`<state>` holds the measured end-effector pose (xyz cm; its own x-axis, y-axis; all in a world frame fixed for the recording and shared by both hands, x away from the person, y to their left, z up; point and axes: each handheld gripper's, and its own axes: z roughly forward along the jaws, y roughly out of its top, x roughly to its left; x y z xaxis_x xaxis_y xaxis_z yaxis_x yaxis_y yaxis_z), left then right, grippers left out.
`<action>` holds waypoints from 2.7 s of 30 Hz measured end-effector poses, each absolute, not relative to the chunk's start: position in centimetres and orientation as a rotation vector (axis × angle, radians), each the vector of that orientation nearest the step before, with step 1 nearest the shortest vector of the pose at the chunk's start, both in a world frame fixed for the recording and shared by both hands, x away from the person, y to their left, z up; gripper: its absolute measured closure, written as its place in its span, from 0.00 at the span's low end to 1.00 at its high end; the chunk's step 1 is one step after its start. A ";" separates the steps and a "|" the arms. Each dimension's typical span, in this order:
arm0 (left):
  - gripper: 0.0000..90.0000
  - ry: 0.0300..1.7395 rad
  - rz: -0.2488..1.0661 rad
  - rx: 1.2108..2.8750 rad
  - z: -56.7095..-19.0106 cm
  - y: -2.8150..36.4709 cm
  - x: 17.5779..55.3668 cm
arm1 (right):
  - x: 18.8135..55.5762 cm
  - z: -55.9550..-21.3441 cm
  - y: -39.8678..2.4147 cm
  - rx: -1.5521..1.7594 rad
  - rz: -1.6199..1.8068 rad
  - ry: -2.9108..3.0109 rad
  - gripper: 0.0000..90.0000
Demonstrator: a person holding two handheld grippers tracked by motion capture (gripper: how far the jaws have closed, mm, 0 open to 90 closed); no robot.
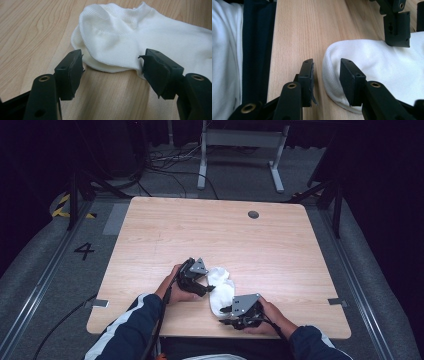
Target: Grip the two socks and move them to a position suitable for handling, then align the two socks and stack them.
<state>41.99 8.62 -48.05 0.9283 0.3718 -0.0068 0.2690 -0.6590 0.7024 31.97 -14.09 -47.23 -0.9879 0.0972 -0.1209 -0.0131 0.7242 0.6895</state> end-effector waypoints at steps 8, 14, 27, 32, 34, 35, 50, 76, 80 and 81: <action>0.36 0.454 0.188 2.320 -48.1 8.7 41.8 | 32.3 -47.4 -14.0 0.102 1.115 2.764 0.83; 0.36 0.457 0.196 2.318 -48.1 8.7 41.8 | 32.1 -47.3 -13.7 0.073 1.072 2.731 0.92; 0.36 0.464 0.164 2.320 -48.1 8.6 41.4 | 32.1 -46.1 -14.4 0.062 1.113 2.755 0.93; 0.36 0.451 0.173 2.326 -48.1 8.6 41.0 | 31.8 -45.7 -14.3 0.044 1.117 2.749 0.93; 0.36 0.443 0.180 2.323 -48.1 8.6 40.9 | 31.7 -45.5 -14.4 0.044 1.127 2.745 0.93; 0.36 0.445 0.187 2.322 -48.1 8.6 40.8 | 31.7 -45.4 -14.4 0.044 1.133 2.744 0.93; 0.36 0.442 0.180 2.324 -48.1 8.4 40.2 | 31.7 -44.3 -14.8 0.035 1.161 2.711 0.93; 0.37 0.336 0.094 2.333 -48.2 5.8 38.7 | 30.6 -42.4 -16.6 0.052 1.200 2.629 0.93; 0.37 0.335 0.091 2.336 -48.2 5.8 38.7 | 30.9 -42.3 -16.6 0.059 1.200 2.616 0.93; 0.37 0.333 0.090 2.337 -48.2 5.8 38.8 | 31.1 -42.3 -16.5 0.063 1.200 2.613 0.93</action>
<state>38.77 5.79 -48.18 0.9635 0.2656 -0.0347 0.2121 -0.6774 0.7044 31.05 -16.51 -42.29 -0.9640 0.1489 -0.2205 -0.0702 0.6572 0.7504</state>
